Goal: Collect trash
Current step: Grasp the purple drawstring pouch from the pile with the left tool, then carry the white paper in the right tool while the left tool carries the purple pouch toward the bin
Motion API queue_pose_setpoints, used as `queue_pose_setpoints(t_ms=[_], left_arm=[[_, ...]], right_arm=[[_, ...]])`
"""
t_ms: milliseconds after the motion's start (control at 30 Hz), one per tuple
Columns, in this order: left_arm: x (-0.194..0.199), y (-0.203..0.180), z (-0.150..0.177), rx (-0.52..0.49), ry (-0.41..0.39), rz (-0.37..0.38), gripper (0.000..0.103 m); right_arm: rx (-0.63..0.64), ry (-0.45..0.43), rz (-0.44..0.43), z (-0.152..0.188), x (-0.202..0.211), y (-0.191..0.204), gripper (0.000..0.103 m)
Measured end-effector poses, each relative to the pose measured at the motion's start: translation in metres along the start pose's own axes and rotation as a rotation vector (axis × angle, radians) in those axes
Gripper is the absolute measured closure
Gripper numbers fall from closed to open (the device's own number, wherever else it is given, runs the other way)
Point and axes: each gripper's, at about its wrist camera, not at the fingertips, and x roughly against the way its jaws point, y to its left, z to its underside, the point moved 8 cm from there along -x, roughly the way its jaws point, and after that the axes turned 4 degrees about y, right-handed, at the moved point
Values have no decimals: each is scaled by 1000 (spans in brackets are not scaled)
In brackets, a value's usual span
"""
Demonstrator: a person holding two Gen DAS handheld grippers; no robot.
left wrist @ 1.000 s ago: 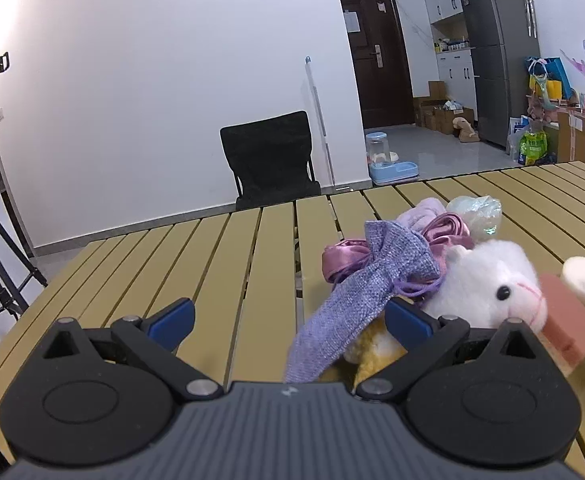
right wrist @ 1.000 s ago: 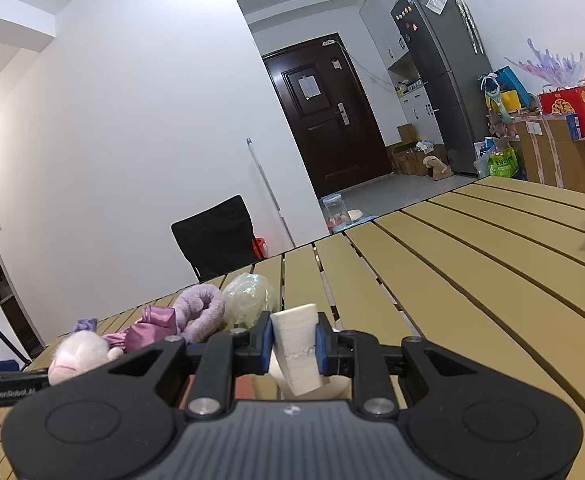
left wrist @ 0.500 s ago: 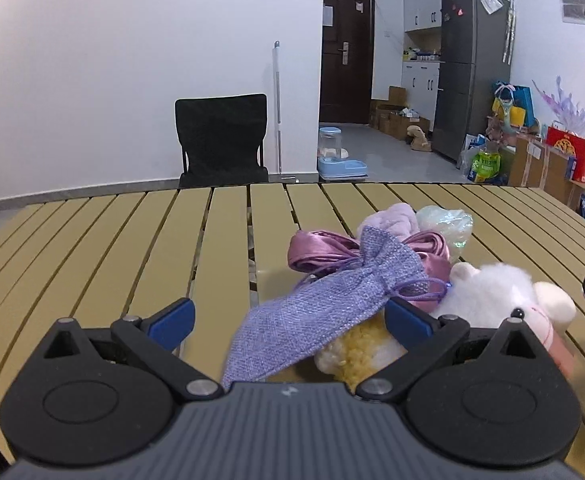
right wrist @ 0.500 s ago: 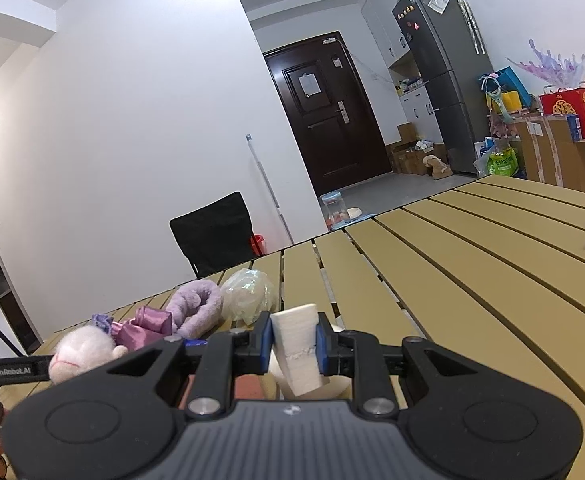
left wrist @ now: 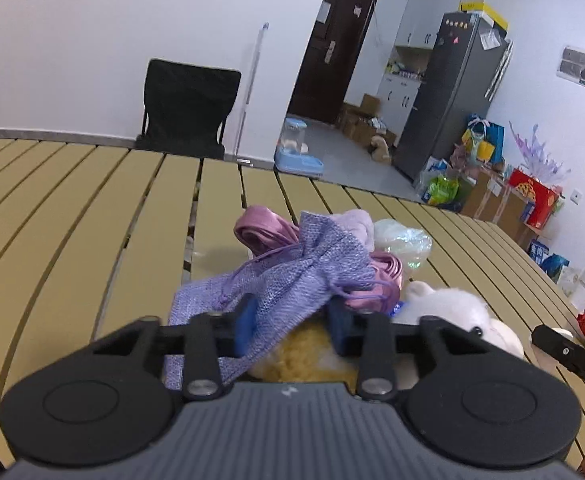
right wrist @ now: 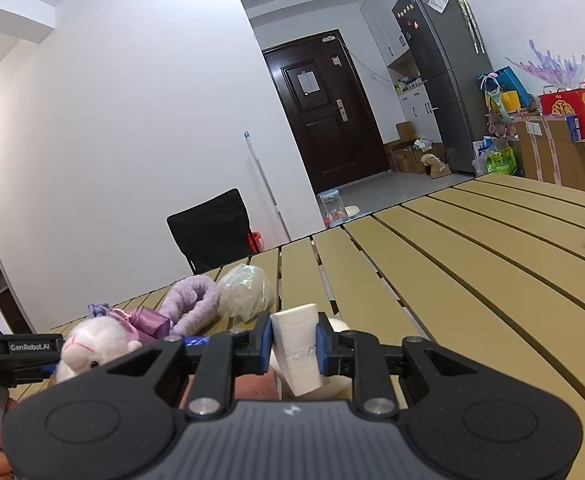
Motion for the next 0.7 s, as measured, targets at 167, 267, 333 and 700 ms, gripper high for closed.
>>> queue_pose_setpoints(t_ms=[167,267,333,700], left_arm=[[9,2,0,-9,-30,-49,93],[23,6,2,5,-59,-84,96],[32,9,4,10,-78,-105,97],[92,1,3,-11,-166,-183,97]], right_arm=[[2,1,-1,0,-1,1,82],[3,1,-7,0,-1,2,82],[6,0,-14,0,0,4,82],[32,-8,-70,-4,14,11,82]])
